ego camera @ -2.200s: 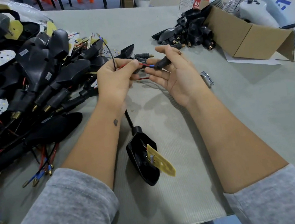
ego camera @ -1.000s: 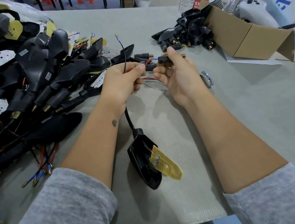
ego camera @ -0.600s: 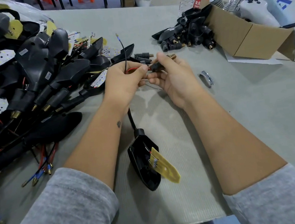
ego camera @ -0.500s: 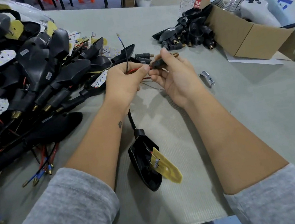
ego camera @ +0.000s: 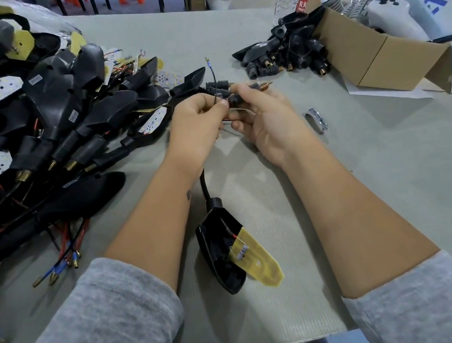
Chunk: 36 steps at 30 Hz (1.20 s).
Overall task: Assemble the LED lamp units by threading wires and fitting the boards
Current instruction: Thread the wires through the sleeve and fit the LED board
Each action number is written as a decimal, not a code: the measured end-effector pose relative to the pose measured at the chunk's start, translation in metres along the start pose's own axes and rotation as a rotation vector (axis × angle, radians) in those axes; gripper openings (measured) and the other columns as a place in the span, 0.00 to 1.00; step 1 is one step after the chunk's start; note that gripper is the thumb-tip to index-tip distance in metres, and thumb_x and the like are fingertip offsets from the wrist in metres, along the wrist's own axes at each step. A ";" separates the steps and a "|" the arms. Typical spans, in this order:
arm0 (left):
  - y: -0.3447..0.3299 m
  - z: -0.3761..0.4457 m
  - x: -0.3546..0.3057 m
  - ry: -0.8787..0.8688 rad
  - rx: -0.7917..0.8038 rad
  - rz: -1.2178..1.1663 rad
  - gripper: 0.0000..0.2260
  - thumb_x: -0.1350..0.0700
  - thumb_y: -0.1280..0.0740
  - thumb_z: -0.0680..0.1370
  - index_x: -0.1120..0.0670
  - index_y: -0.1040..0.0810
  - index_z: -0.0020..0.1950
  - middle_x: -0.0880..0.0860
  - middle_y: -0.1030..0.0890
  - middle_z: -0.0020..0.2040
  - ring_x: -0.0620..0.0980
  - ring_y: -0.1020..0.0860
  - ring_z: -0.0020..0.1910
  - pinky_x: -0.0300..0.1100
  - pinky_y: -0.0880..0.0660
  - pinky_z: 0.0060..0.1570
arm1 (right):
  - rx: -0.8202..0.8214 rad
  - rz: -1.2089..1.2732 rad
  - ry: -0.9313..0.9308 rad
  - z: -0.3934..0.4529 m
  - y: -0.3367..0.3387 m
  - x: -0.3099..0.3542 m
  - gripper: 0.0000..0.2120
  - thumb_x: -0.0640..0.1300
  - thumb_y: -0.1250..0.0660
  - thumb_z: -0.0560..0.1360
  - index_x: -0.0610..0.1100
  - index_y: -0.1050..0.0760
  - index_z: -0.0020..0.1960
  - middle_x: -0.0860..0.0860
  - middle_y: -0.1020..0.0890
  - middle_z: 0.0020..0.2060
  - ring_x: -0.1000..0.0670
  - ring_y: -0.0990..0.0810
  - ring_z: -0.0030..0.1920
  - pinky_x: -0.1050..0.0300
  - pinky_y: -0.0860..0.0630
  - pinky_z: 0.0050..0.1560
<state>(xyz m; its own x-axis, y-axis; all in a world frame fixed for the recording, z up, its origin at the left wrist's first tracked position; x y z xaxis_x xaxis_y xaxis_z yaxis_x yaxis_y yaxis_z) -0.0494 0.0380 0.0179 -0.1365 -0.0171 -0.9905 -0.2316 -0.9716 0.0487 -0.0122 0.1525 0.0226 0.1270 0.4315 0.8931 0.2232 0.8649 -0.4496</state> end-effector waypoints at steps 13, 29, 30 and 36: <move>0.003 0.003 -0.003 -0.097 0.000 -0.110 0.12 0.68 0.37 0.78 0.51 0.21 0.50 0.48 0.25 0.35 0.42 0.24 0.36 0.37 0.25 0.46 | 0.031 0.035 -0.060 0.003 -0.002 -0.003 0.15 0.48 0.46 0.84 0.39 0.26 0.52 0.43 0.21 0.39 0.50 0.19 0.32 0.60 0.21 0.34; 0.020 0.000 -0.010 -0.046 -0.192 -0.376 0.12 0.57 0.43 0.84 0.55 0.21 0.47 0.49 0.22 0.34 0.45 0.22 0.33 0.34 0.32 0.32 | -0.099 0.073 -0.036 0.010 0.010 -0.009 0.21 0.49 0.51 0.85 0.40 0.24 0.48 0.47 0.17 0.30 0.50 0.19 0.30 0.60 0.20 0.34; 0.021 0.001 -0.008 -0.033 -0.205 -0.355 0.12 0.57 0.43 0.84 0.55 0.21 0.48 0.48 0.22 0.35 0.44 0.22 0.34 0.34 0.32 0.32 | -0.113 0.098 -0.038 0.010 0.011 -0.009 0.21 0.49 0.51 0.85 0.39 0.24 0.47 0.46 0.18 0.30 0.50 0.19 0.30 0.61 0.20 0.34; 0.022 0.003 -0.003 -0.002 -0.221 -0.355 0.06 0.60 0.43 0.83 0.54 0.28 0.52 0.48 0.18 0.32 0.43 0.22 0.29 0.34 0.35 0.26 | -0.146 0.178 -0.040 0.008 0.011 -0.006 0.20 0.48 0.50 0.85 0.38 0.24 0.46 0.43 0.23 0.36 0.49 0.20 0.33 0.62 0.21 0.33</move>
<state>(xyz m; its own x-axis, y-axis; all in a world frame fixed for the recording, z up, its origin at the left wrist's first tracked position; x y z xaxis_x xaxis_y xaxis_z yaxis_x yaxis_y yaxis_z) -0.0569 0.0172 0.0224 -0.0878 0.3286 -0.9404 -0.0523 -0.9443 -0.3250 -0.0178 0.1613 0.0119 0.1394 0.5862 0.7980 0.3381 0.7293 -0.5948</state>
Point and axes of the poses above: each hand's wrist, its own z-axis towards the middle knuckle, its own y-axis out of the back of the hand, x = y × z, the point moved 5 cm from there along z, towards the middle knuckle
